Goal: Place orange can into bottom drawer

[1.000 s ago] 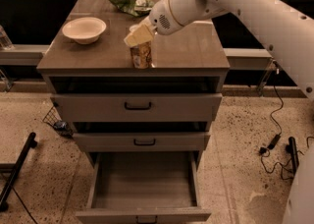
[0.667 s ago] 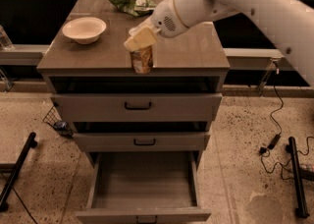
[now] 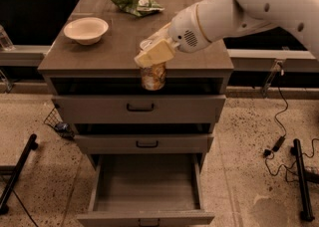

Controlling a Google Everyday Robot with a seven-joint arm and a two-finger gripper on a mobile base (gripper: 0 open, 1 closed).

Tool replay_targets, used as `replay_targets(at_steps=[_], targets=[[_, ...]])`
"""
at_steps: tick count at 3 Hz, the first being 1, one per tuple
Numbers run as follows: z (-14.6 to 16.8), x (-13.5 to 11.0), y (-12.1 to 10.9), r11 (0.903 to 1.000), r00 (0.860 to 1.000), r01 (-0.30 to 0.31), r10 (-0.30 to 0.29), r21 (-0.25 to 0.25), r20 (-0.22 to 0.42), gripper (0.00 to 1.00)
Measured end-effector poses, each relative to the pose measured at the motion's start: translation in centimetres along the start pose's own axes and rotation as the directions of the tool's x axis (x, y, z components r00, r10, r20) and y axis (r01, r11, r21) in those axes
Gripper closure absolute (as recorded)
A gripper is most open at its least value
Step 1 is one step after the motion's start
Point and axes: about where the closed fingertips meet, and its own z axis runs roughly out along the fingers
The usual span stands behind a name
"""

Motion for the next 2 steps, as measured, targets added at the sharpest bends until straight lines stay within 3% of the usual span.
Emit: replay_targets(at_steps=[1, 2], targets=[[1.0, 0.9, 0.0, 0.9999, 1.0, 0.008, -0.007, -0.014, 0.022, 1.0], [3.2, 5.1, 1.1, 0.999, 0.995, -0.014, 0.018, -0.043, 0.098, 1.0]])
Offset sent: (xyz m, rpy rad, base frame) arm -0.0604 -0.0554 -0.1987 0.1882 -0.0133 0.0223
